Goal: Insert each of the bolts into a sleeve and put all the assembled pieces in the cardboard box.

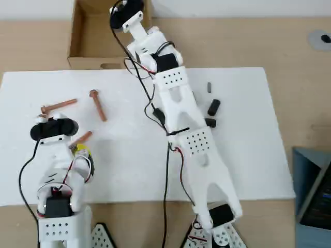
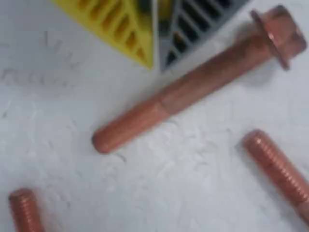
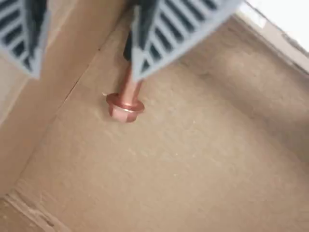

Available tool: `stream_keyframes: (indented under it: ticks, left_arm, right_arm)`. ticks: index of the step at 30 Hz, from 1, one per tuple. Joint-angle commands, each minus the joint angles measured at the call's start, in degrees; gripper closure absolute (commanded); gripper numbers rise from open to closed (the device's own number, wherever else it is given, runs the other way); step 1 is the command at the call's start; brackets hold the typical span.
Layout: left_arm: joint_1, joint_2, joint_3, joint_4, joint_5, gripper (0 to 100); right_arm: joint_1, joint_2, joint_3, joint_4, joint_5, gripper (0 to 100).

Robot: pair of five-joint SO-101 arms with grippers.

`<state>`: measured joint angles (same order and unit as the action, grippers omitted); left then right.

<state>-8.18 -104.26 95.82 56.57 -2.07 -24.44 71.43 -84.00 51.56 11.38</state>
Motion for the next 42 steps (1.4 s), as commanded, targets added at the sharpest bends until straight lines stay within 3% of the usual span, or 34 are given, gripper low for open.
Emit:
stream_keyframes:
  ticks: [1, 9, 29, 36, 42]
  left_arm:
    - [0.2, -0.3, 0.1, -1.0, -0.2, 100]
    - [0.2, -0.3, 0.1, -1.0, -0.1, 100]
    - [0.2, -0.3, 0.1, -1.0, -0.1, 100]
    - [0.2, -0.3, 0.1, -1.0, -0.1, 100]
    - [0.0, -0.3, 0.1, -1.0, -0.1, 100]
  right_arm:
    - [0.4, -1.4, -3.8, 1.1, 0.3, 85.3]
    - [0.6, -1.4, -11.8, 15.3, 0.4, 85.3]
    - [1.2, -15.7, -11.4, 50.7, 0.4, 85.1]
    - [0.9, -19.1, -8.4, 50.9, 2.5, 85.1]
    - [0.3, -28.9, 8.1, 51.0, 3.3, 85.3]
